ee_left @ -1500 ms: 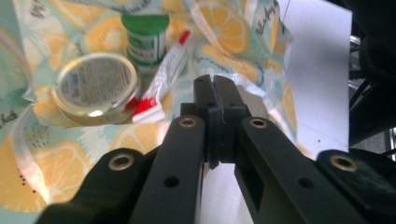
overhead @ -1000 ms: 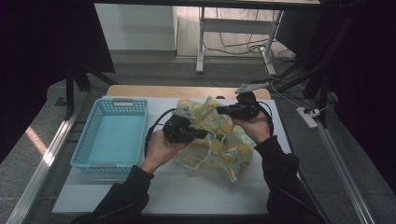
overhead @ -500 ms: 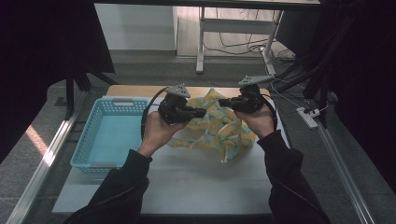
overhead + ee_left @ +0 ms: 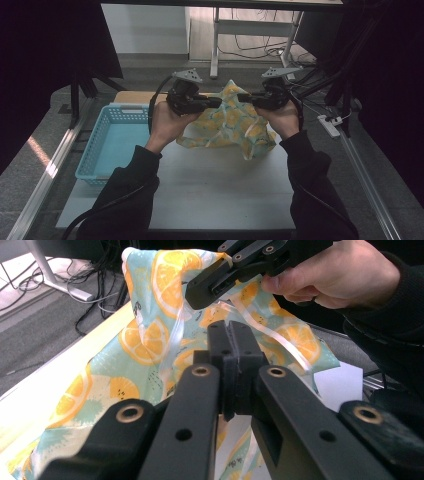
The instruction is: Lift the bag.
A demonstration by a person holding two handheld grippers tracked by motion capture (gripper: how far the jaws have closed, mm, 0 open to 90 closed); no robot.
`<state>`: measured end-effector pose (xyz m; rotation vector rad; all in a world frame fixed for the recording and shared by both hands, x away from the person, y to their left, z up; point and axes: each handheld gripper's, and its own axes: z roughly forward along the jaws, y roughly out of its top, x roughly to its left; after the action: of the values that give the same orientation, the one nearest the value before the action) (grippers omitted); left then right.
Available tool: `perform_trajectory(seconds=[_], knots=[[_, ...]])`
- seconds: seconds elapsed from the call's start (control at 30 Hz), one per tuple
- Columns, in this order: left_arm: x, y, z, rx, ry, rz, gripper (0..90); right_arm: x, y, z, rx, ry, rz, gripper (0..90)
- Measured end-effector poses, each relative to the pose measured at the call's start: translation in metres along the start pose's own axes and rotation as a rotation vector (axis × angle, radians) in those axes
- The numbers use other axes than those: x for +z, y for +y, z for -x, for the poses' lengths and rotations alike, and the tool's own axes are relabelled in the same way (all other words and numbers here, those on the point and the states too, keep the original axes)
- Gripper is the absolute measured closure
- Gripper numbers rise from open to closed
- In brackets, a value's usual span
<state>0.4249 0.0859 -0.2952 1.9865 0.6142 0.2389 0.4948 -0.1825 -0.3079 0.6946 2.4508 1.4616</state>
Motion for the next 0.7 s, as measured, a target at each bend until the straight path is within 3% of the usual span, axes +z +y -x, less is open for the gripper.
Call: perform_trajectory(seconds=[0.7], knots=[[-0.040,0.042,0.005,0.036,0.040,0.075,90.0,-0.023,0.035,-0.006,-0.001,0.007,0.056,90.0]])
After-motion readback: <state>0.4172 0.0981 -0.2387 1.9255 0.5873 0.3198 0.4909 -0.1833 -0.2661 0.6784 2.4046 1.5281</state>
